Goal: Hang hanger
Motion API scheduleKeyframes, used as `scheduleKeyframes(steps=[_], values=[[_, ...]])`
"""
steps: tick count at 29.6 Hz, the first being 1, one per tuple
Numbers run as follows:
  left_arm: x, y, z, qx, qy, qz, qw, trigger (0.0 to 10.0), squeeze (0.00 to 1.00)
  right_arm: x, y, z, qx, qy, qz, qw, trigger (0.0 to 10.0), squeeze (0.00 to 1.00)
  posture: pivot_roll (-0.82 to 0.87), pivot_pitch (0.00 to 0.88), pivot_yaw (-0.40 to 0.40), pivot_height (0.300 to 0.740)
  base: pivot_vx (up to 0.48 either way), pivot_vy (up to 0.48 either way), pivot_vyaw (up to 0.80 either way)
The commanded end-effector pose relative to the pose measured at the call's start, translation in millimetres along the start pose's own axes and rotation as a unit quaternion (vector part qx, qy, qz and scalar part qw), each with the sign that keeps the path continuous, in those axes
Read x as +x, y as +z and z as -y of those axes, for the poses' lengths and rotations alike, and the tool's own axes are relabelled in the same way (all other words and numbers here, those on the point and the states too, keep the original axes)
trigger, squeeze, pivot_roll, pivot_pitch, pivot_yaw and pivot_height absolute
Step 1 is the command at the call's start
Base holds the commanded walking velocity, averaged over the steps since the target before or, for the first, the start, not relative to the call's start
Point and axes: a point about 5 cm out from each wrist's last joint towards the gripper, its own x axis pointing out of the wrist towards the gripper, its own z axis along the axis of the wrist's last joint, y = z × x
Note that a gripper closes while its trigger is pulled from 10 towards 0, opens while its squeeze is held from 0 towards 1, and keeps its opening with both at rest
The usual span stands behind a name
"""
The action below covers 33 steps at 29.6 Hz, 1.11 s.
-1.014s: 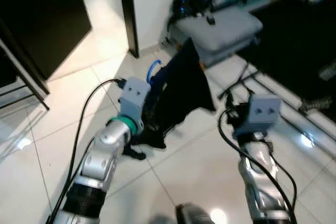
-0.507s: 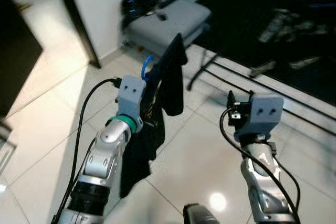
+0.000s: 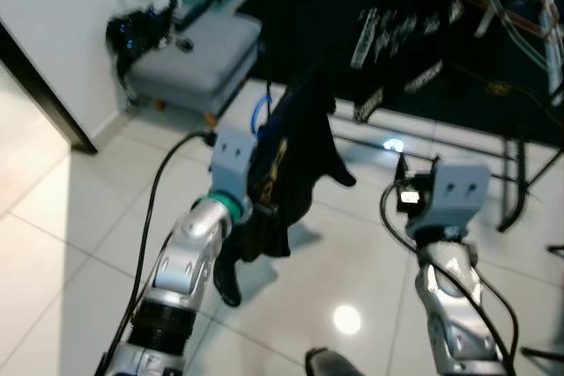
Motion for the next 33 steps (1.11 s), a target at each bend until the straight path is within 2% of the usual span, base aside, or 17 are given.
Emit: scheduleKeyframes(steps=[1, 16, 33], values=[[-0.1, 2.9, -3.3, 0.017, 0.011, 0.015, 1.0, 10.0, 0.0, -3.4, -4.3, -1.6, 0.002, -0.001, -0.012, 1.0, 10.0, 0.0, -0.19, 0.037, 0.121, 0.74, 0.48, 0.0, -0.73], [2.0, 4.8, -2.7, 0.018, 0.006, 0.022, 1.0, 10.0, 0.0, -1.2, -6.0, -4.3, 0.019, 0.0, -0.018, 1.0, 10.0, 0.0, -0.19, 0.031, 0.124, 0.74, 0.48, 0.0, -0.67], [1.6, 4.6, -2.1, 0.022, 0.002, 0.028, 0.999, 10.0, 0.0, 1.8, -1.9, -6.9, 0.008, 0.014, -0.004, 1.0, 10.0, 0.0, -0.18, 0.027, 0.121, 0.74, 0.48, 0.0, 0.0]])
